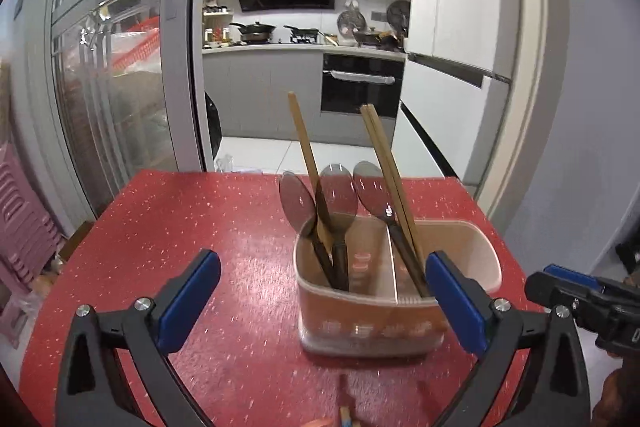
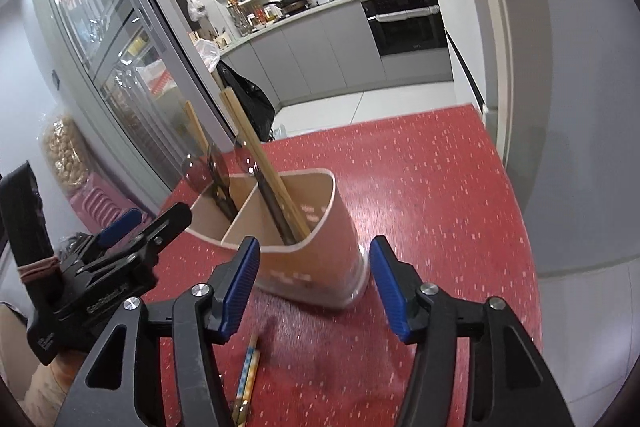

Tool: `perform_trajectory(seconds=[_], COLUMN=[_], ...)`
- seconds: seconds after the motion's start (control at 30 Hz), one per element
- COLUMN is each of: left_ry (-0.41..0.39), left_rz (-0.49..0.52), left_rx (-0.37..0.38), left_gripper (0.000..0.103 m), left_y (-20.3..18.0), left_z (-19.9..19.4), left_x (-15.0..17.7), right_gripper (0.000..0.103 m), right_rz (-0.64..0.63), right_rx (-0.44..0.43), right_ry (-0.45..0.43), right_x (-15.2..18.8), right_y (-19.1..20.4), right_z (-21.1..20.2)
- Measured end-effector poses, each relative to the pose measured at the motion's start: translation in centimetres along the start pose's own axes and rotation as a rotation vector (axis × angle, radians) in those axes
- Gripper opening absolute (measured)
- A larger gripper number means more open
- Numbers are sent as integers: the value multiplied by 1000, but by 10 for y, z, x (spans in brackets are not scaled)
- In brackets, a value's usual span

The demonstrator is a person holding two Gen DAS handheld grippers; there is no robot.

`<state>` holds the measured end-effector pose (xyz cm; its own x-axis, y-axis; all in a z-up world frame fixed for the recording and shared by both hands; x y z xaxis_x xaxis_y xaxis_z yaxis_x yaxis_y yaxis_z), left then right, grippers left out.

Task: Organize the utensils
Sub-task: 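Move both open tools back over the remaining utensils on the table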

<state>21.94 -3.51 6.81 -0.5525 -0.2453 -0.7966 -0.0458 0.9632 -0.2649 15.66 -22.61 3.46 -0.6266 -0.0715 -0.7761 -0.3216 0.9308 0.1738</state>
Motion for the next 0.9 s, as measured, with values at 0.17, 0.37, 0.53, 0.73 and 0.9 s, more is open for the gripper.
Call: perform_trajectory(seconds=[0.17, 0.37, 0.53, 0.73, 0.9], left_ry=[17, 63, 83, 142, 246], left_rz=[35, 34, 51, 61, 50], left_rx=[-36, -64, -87, -107, -123], left_gripper=[103, 103, 103, 103, 103], left_y=[9, 28, 40, 61, 88], left_z=[-16, -34, -46, -52, -50], left_x=[15, 36, 53, 78, 108], right_gripper=[85, 103, 103, 103, 103], right_rz=[34, 66, 70, 14, -1], right_rx=[-31, -64, -69, -50, -40], right_ry=[16, 61, 96, 195, 258], right_x=[15, 34, 50, 69, 91], right_y=[6, 15, 25, 45, 56], right_z=[-8, -8, -9, -5, -1])
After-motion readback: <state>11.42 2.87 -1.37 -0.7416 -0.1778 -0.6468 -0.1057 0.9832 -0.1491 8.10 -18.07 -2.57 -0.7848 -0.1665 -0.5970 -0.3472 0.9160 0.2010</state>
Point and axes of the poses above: each gripper's, at about its wrist camera, not at the fingertips, and z roughly the way its jaws point, y to its left, x to its underside, the point moved 1 cm from there along z, roughly the way its jaws point, and after that the axes turned 15 degrees about -z, right-handed, at the moved point
